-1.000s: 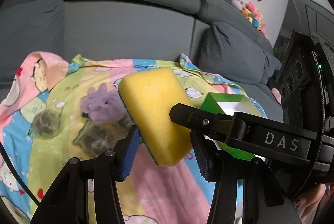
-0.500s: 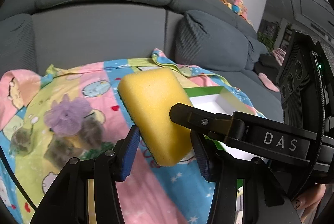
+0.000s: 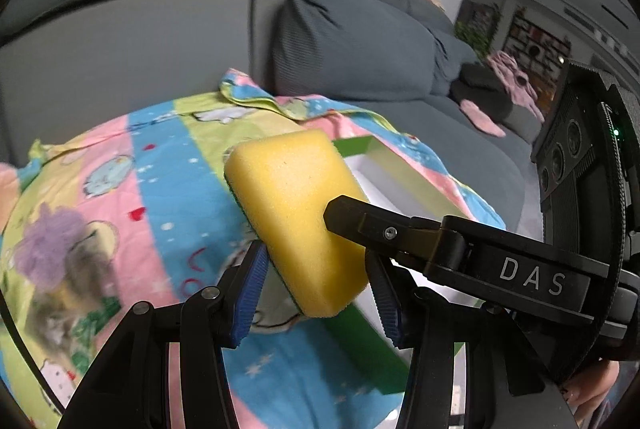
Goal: Organize objects
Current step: 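Lift the yellow sponge with the left gripper and carry it over the white box, then lower the sponge into the white box and open the left gripper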
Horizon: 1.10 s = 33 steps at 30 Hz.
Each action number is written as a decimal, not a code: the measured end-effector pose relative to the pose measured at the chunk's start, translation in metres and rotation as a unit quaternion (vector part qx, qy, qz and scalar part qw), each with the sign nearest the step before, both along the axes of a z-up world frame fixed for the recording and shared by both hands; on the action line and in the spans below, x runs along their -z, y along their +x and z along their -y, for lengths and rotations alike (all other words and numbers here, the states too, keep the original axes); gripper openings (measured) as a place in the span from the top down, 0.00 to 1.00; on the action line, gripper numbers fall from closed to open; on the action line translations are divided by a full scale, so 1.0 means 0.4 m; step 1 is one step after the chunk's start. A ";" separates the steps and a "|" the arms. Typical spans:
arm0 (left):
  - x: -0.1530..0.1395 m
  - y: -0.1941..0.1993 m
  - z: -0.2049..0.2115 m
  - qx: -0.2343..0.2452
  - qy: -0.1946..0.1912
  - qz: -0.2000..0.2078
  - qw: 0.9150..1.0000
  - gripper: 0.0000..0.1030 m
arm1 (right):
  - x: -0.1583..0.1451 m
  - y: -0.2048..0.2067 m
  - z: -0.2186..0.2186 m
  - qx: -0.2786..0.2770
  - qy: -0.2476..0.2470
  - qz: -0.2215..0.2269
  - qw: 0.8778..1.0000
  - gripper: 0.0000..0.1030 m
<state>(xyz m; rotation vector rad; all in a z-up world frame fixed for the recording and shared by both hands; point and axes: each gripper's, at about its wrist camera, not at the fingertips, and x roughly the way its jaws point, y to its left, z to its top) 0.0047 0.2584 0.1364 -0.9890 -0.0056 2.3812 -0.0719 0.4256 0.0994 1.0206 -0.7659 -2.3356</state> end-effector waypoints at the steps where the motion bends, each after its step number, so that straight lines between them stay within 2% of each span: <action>1: 0.003 -0.006 -0.021 0.010 -0.002 0.003 1.000 0.50 | 0.004 -0.002 -0.015 0.009 -0.002 0.003 1.000 0.60; 11: 0.051 -0.054 -0.141 0.073 -0.015 0.043 0.996 0.50 | 0.054 -0.034 -0.132 0.088 0.000 0.040 0.995 0.60; 17: 0.090 -0.058 -0.178 0.086 -0.018 0.074 0.993 0.50 | 0.100 -0.045 -0.174 0.121 0.007 0.078 0.990 0.60; 23: 0.128 -0.064 -0.178 0.080 -0.023 0.105 0.991 0.50 | 0.121 -0.053 -0.169 0.130 0.032 0.100 0.986 0.60; 28: 0.136 -0.061 -0.145 0.071 -0.007 0.113 0.991 0.50 | 0.140 -0.069 -0.154 0.120 0.043 0.112 0.985 0.60; 33: 0.136 -0.058 -0.129 0.057 -0.022 0.110 0.992 0.51 | 0.156 -0.088 -0.134 0.106 0.048 0.116 0.986 0.60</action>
